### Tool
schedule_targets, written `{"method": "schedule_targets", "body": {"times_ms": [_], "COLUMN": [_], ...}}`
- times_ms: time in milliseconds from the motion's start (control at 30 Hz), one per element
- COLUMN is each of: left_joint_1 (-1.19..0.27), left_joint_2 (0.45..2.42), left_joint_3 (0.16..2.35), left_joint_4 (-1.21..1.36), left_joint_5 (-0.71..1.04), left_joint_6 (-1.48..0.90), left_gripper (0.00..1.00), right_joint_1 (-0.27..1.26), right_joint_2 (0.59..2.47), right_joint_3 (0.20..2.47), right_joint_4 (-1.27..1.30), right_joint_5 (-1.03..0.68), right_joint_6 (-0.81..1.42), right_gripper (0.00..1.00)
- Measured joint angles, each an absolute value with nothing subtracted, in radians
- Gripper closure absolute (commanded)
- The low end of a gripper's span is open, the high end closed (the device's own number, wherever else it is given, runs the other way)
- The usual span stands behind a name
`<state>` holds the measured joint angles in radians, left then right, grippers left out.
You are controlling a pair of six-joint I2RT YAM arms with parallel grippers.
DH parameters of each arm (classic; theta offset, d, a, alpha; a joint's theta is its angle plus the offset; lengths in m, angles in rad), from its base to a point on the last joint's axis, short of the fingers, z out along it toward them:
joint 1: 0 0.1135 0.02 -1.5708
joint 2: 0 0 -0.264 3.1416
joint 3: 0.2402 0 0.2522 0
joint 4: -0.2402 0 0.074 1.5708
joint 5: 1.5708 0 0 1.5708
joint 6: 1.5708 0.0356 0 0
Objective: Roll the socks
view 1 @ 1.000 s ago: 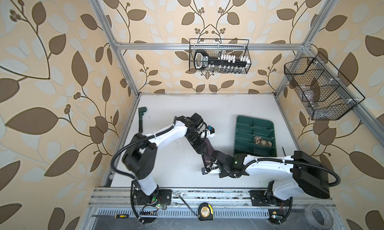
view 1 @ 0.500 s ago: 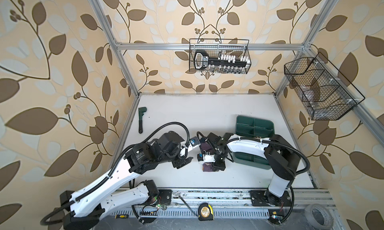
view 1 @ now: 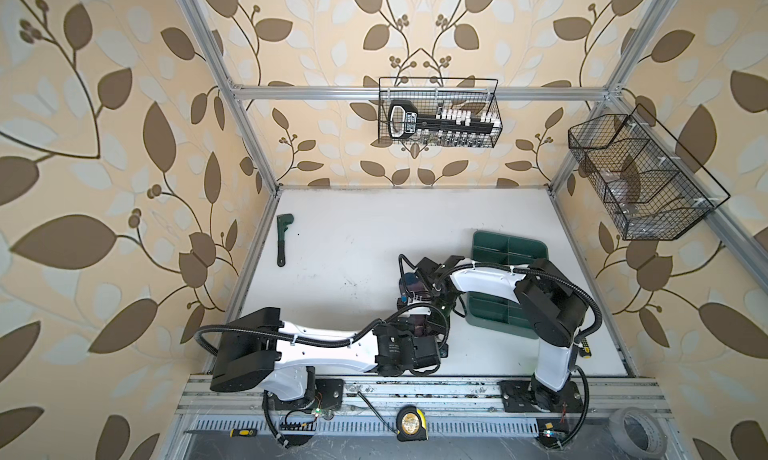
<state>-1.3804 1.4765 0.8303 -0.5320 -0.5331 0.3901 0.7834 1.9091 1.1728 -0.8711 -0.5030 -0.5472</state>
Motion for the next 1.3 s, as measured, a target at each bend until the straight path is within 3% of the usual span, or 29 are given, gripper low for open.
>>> {"method": "schedule_targets", "body": {"times_ms": [267, 333, 433, 567, 667, 700, 733, 1033, 1200, 1300], "left_joint_1": [-1.374, -1.361, -1.346, -1.327, -1.302, -1.295, -1.291, -1.219, -1.150, -1.085], "left_joint_2": [1.586, 1.618, 1.634, 1.664, 1.673, 1.673, 1.671, 1.674, 1.716, 1.752], "left_joint_3": [0.821, 0.812, 0.813, 0.813, 0.819, 0.823, 0.828, 0.898, 0.991, 1.058], "left_joint_4": [-0.369, -0.333, -0.301, -0.282, -0.284, -0.288, -0.296, -0.388, -0.487, -0.558], "left_joint_5": [-0.565, -0.573, -0.577, -0.569, -0.533, -0.515, -0.493, -0.300, -0.155, -0.028], "left_joint_6": [0.381, 0.378, 0.393, 0.401, 0.394, 0.397, 0.402, 0.385, 0.390, 0.394], "left_gripper": [0.19, 0.23, 0.38, 0.70, 0.76, 0.76, 0.77, 0.78, 0.76, 0.76], "right_joint_1": [0.778, 0.778, 0.772, 0.772, 0.769, 0.764, 0.753, 0.628, 0.492, 0.402], "right_joint_2": [1.909, 1.907, 1.902, 1.879, 1.833, 1.805, 1.774, 1.377, 1.071, 0.895], "right_joint_3": [1.172, 1.172, 1.172, 1.158, 1.118, 1.094, 1.072, 0.982, 0.930, 0.863], "right_joint_4": [-0.872, -0.871, -0.871, -0.857, -0.802, -0.768, -0.741, -0.596, -0.416, -0.298], "right_joint_5": [-0.510, -0.511, -0.502, -0.477, -0.455, -0.442, -0.433, -0.228, 0.072, 0.165], "right_joint_6": [-0.567, -0.561, -0.573, -0.570, -0.534, -0.522, -0.502, -0.333, -0.145, -0.048], "right_gripper": [1.00, 1.00, 1.00, 0.97, 0.79, 0.11, 0.00, 0.00, 0.00, 0.00]}}
